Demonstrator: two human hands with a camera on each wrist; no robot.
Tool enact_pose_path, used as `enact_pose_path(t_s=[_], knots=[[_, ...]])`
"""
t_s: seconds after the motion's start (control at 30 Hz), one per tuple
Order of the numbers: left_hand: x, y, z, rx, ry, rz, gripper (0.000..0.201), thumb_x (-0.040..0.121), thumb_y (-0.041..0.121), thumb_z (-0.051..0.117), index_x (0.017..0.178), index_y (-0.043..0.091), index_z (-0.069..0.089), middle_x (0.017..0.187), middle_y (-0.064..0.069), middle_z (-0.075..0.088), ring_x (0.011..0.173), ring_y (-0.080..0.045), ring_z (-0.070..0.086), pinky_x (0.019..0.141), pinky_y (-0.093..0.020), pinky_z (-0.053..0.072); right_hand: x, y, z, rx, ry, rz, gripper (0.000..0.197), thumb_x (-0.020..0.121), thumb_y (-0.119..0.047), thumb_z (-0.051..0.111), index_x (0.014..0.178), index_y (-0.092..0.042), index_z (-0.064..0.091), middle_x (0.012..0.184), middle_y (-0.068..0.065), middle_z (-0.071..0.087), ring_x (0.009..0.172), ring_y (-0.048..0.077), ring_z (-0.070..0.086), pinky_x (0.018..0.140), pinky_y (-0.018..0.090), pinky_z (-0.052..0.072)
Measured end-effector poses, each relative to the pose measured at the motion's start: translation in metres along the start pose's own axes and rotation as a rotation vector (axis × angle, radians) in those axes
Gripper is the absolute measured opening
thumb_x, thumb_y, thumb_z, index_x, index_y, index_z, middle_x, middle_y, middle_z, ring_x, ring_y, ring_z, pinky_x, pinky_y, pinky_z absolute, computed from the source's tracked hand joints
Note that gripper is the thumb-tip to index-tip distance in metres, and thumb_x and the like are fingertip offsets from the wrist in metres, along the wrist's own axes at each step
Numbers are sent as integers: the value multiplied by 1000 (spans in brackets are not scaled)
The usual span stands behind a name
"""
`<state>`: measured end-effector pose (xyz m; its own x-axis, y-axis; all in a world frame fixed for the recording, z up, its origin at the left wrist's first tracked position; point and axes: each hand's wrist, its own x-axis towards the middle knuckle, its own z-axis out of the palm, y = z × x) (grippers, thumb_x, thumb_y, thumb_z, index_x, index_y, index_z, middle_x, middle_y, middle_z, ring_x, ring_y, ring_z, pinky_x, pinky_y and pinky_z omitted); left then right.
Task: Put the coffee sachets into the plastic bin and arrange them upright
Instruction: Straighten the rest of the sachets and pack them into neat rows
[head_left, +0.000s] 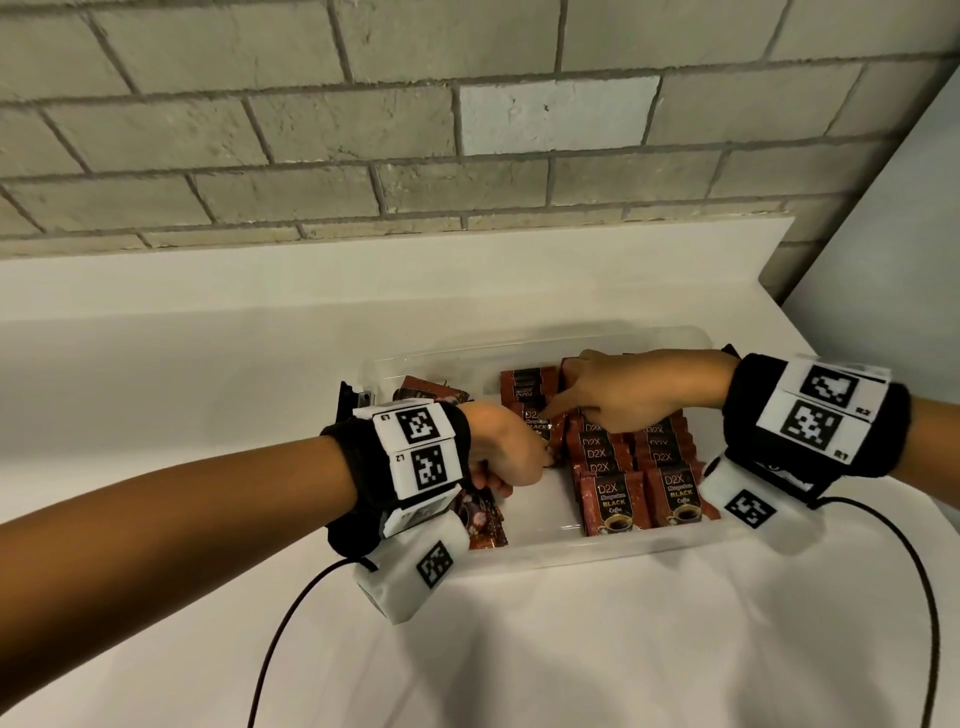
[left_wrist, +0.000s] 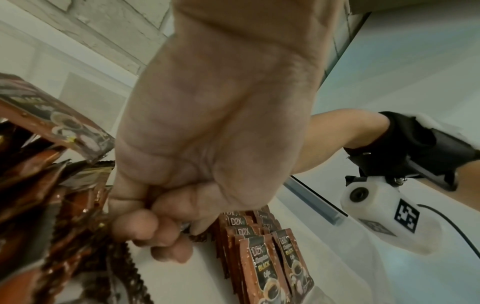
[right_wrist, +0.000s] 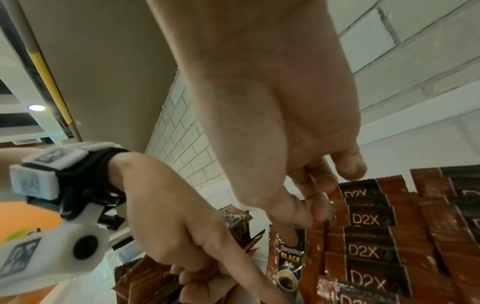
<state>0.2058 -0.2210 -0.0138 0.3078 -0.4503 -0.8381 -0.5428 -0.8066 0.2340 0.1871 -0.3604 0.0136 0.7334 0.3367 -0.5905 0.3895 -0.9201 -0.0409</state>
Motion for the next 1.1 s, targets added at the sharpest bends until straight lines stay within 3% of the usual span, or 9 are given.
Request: enact_pose_path(t_s=[0.17, 0.33, 0.43, 0.53, 0.6, 0.73, 0.9, 1.0, 1.1], knots=[[-21, -4, -15, -126, 24, 107, 60, 93, -4, 30, 148, 22, 27, 95, -7, 56, 58, -10, 44, 54, -18, 44, 2, -2, -3, 5, -22, -5, 57, 97, -9, 33, 145, -39, 30, 91, -7, 25, 106, 17, 28, 79, 29, 33], [-77, -33, -50, -91, 241, 143, 43, 95, 0, 40, 132, 20, 49, 105, -2, 57, 83, -12, 57, 70, -19, 49, 0, -5, -11, 31, -35, 4, 51, 101, -16, 31, 146, -41, 27, 100, -5, 26, 101, 15, 31, 86, 30, 39], [-95, -55, -55, 152, 346, 121, 38, 94, 9, 47, 126, 31, 52, 118, 6, 56, 109, -14, 54, 90, -29, 44, -5, -8, -21, 146, 19, -15, 39, 102, -26, 35, 140, -32, 40, 103, -4, 45, 94, 20, 53, 83, 32, 48], [-98, -69, -41, 196, 252, 193, 55, 87, -6, 45, 123, 33, 56, 124, 12, 49, 116, -9, 45, 99, -30, 40, -5, -17, -23, 279, -2, -69, 28, 100, -27, 42, 123, -19, 55, 103, -1, 62, 78, 6, 55, 68, 16, 43], [-97, -72, -31, 261, 173, 265, 67, 77, -14, 40, 122, 32, 59, 121, 13, 47, 119, -12, 43, 103, -33, 39, -3, -28, -21, 362, -87, -121, 24, 99, -25, 46, 115, -14, 59, 92, -2, 65, 78, 8, 60, 68, 14, 46], [-86, -75, -14, 427, 131, 281, 49, 80, -2, 60, 117, 30, 62, 124, 11, 41, 117, -10, 33, 95, -25, 36, 3, -43, -20, 337, -139, -175, 23, 98, -27, 48, 111, -13, 61, 77, -9, 63, 70, 9, 60, 62, 10, 45], [-70, -78, 0, 477, 253, 322, 24, 80, 16, 71, 102, 24, 67, 115, 9, 47, 108, -8, 33, 80, -23, 33, 6, -46, -21, 387, -104, -175, 23, 99, -25, 47, 112, -12, 61, 72, -13, 61, 61, -1, 56, 64, 16, 46], [-66, -80, 2, 431, 287, 370, 33, 81, 15, 71, 111, 25, 61, 116, 6, 51, 107, -11, 38, 76, -23, 33, 4, -44, -18, 413, -86, -159, 23, 98, -25, 48, 113, -14, 61, 72, -14, 62, 62, -4, 57, 65, 17, 47], [-63, -81, 3, 391, 279, 366, 47, 81, 16, 70, 123, 27, 53, 110, 6, 54, 108, -14, 41, 77, -27, 38, 2, -42, -17, 390, -68, -143, 24, 98, -28, 47, 113, -15, 61, 84, -7, 67, 72, 7, 63, 73, 24, 51]])
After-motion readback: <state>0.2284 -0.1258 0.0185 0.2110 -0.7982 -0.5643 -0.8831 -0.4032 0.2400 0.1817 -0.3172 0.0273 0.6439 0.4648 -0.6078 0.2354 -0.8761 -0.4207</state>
